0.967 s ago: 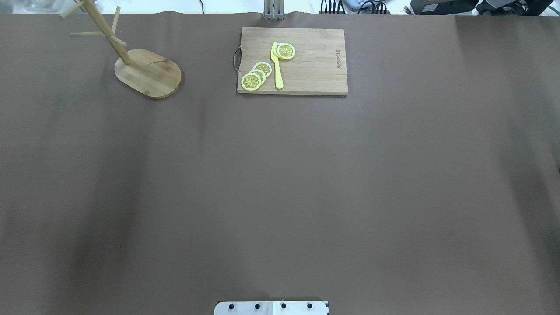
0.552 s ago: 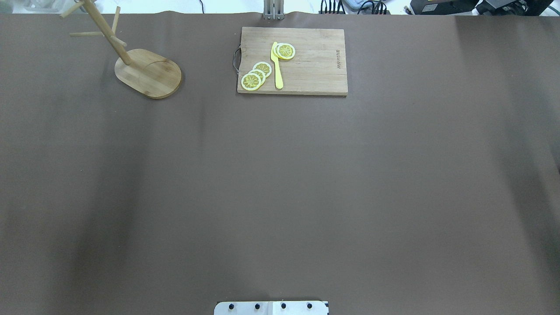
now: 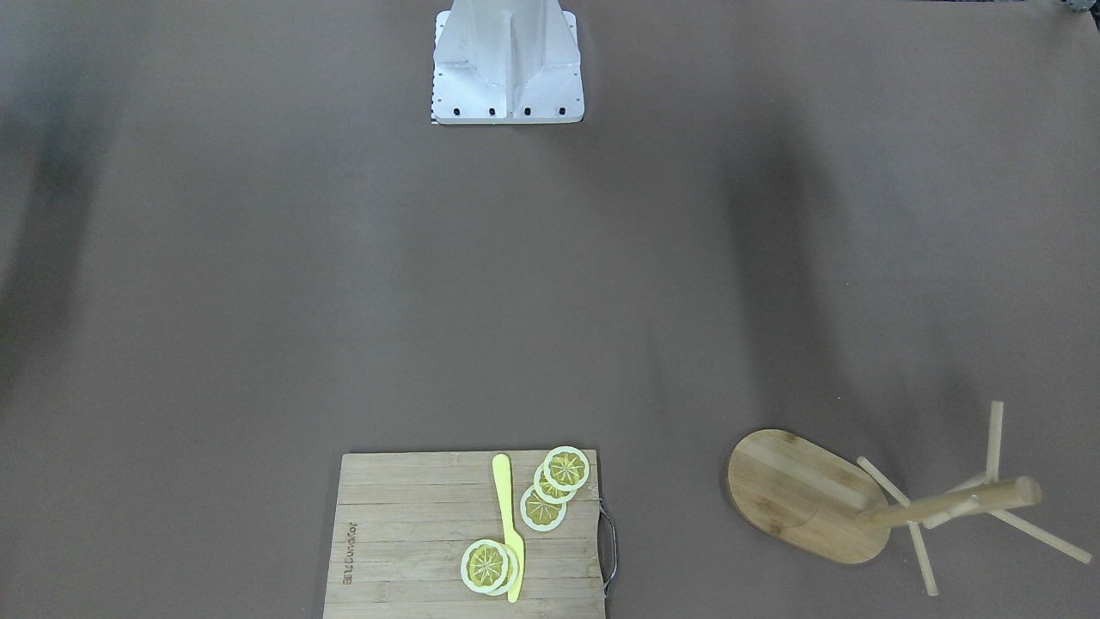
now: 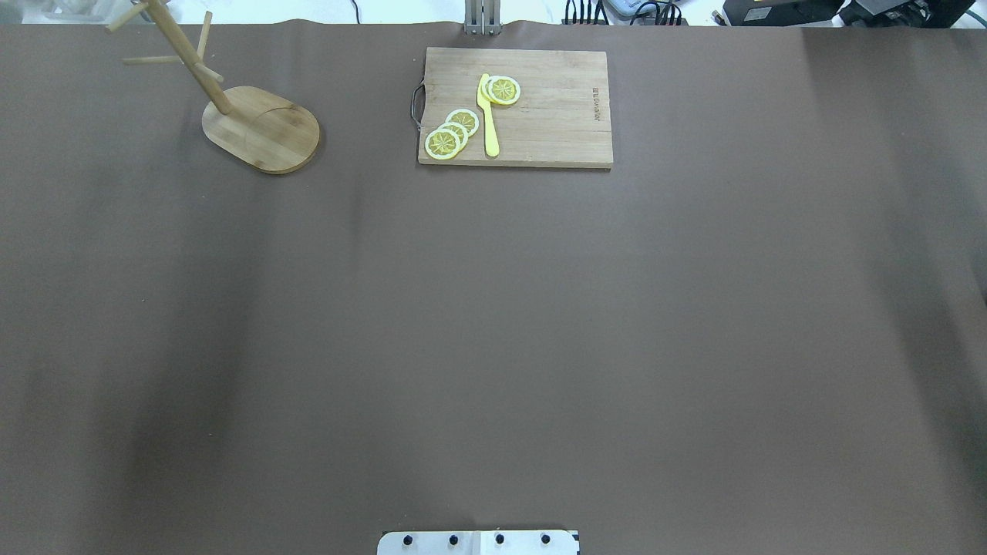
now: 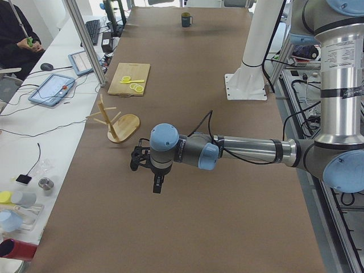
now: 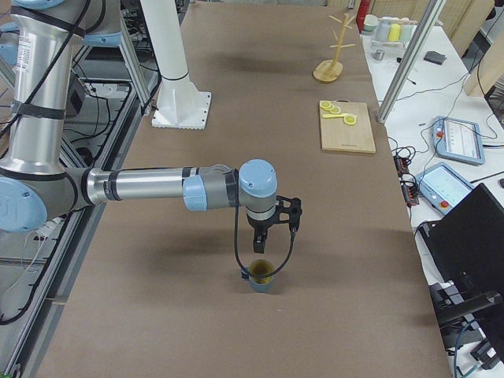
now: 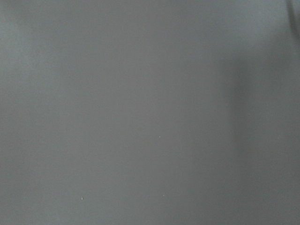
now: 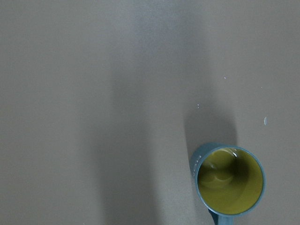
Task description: Hang cup on storage rack
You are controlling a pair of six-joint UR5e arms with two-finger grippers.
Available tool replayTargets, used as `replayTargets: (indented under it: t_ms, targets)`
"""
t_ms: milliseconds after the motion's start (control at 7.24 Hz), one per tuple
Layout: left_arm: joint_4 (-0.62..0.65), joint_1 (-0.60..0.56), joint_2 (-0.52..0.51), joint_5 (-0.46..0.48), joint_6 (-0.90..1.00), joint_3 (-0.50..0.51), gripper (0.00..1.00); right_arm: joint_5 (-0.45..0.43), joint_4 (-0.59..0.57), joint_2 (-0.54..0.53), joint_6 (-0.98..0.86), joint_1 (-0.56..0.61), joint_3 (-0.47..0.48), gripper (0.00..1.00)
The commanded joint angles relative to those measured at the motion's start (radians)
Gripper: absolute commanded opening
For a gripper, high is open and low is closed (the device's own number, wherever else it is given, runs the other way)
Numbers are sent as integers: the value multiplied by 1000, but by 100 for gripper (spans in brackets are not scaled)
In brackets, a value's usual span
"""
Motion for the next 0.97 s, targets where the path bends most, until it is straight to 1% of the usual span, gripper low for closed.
replayTargets:
  t_ms: [0, 138, 276, 414, 552, 829]
  targets:
    - [9, 1, -54, 1, -1, 12, 98, 23, -5, 18, -9, 1, -12, 100]
    - [9, 1, -54, -5, -4, 21, 98, 1, 1, 18, -26, 1, -21, 100]
    - [0, 1, -54, -5, 2, 24, 98, -41, 5, 9, -90, 1, -29, 100]
    - [-2, -1, -54, -5, 4, 15, 98, -83, 5, 6, -192, 3, -70, 100]
    - [-6, -1, -50, -7, 4, 13, 98, -83, 8, 9, -321, 20, -145, 100]
    - [-8, -1, -51, -7, 7, 13, 98, -75, 7, 12, -360, 58, -199, 100]
